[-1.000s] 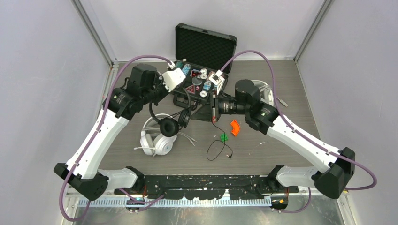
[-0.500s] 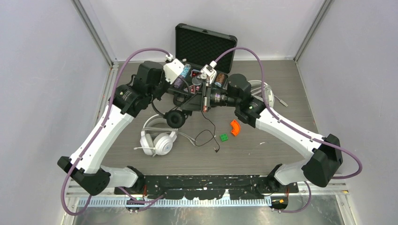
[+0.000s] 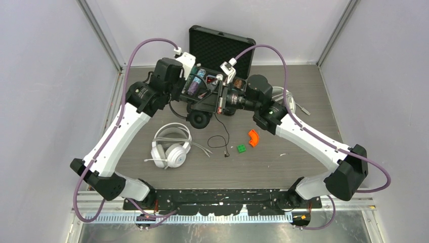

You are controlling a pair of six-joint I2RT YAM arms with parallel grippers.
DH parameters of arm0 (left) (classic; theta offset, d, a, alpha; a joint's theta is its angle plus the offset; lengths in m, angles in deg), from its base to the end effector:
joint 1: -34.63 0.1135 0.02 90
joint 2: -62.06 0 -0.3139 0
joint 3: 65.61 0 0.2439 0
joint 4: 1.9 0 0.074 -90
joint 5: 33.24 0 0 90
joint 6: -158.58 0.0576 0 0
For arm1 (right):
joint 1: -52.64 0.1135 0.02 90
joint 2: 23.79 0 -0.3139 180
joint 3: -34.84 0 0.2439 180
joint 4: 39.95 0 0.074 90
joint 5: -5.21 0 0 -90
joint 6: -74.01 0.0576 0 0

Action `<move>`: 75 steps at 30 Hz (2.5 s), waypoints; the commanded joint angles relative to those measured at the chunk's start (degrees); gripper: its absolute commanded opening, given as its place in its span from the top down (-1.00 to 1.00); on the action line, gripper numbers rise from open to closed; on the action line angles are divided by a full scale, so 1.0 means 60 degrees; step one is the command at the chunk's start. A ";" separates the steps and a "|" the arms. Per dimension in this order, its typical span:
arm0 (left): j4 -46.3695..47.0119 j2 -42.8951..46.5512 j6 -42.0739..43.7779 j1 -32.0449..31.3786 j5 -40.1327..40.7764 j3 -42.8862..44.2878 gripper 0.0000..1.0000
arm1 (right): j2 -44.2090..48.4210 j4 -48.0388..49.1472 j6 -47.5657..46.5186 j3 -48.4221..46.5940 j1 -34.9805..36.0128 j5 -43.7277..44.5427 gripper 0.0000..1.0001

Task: Wrap the headphones
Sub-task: Wrap the headphones cable around the headphones.

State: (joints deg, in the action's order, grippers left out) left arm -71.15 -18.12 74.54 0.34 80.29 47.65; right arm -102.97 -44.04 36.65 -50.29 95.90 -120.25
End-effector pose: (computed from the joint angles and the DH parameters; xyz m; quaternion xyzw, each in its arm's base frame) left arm 0.2387 -0.1349 0.4811 0.2137 0.8514 0.0678 0.4742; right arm 0.2134 0.2467 0.4510 -0.1639 0.6782 0.6500 0.3011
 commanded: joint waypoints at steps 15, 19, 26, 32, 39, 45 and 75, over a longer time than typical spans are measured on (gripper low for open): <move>-0.0162 -0.0760 -0.3513 0.0001 0.0561 0.1071 1.00 | -0.0193 -0.1428 -0.1492 -0.1141 0.0734 0.1472 0.80; -0.0193 -0.0955 -0.4191 0.0001 0.0890 0.1235 1.00 | -0.0002 -0.1574 -0.1919 -0.0963 0.0922 0.1915 0.80; 0.0371 -0.0879 -0.5066 0.0007 0.1096 0.1214 1.00 | 0.0380 -0.2112 -0.2721 -0.0705 0.1134 0.2404 0.81; 0.0679 -0.0917 -0.5618 0.0010 0.0943 0.1566 1.00 | 0.0876 -0.1899 -0.3606 -0.0074 0.1202 0.2762 0.80; 0.1022 -0.0754 -0.6388 0.0001 0.0746 0.1469 1.00 | 0.1276 -0.1729 -0.4414 0.0658 0.1209 0.3222 0.80; 0.1395 -0.0578 -0.6827 0.0003 0.0271 0.1422 1.00 | 0.1543 -0.1023 -0.4950 0.1232 0.1238 0.3892 0.80; 0.2303 0.0261 -0.8477 0.0013 -0.1772 0.0928 1.00 | 0.0730 0.5141 -0.6962 0.4502 0.1386 0.3934 0.57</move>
State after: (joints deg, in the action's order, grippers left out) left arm -62.05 -19.46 26.50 0.45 71.64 52.64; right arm -97.39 -21.87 -2.28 -23.63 103.90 -96.19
